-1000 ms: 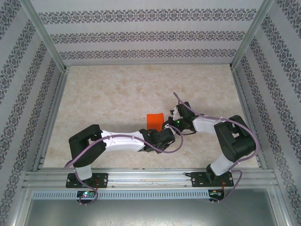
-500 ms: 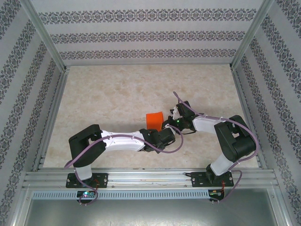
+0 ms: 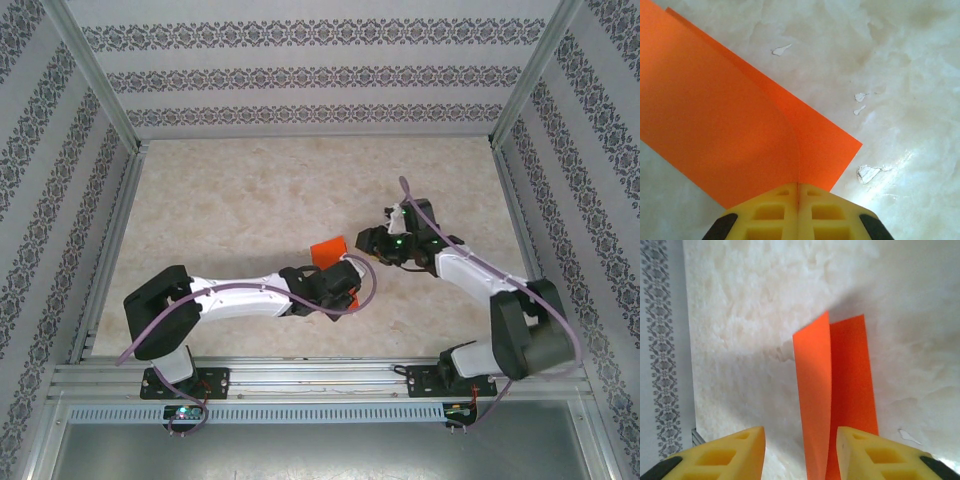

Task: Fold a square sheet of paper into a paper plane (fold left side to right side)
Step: Fold the triangle a second time at the center of the table.

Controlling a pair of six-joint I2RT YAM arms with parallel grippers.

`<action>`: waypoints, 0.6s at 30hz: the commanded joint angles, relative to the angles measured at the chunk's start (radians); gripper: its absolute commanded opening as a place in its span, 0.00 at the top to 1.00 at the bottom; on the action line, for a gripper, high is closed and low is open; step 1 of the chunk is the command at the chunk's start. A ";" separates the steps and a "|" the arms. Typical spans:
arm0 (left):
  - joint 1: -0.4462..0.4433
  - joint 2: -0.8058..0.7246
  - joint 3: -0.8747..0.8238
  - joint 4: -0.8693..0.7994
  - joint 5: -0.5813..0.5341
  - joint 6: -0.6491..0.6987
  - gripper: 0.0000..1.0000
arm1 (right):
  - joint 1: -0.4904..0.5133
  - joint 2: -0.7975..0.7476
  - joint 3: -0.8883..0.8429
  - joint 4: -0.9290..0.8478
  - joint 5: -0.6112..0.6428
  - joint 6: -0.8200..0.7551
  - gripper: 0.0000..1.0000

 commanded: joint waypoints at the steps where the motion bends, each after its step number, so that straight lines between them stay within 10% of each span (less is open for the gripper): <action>1: 0.037 -0.035 -0.041 0.071 0.108 -0.083 0.96 | -0.044 -0.085 -0.062 -0.041 0.028 -0.070 0.57; 12: 0.145 -0.096 -0.167 0.239 0.300 -0.236 0.98 | -0.087 -0.282 -0.207 -0.122 -0.022 -0.123 0.64; 18: 0.185 -0.103 -0.220 0.320 0.371 -0.295 0.98 | -0.056 -0.306 -0.277 -0.113 -0.068 -0.100 0.96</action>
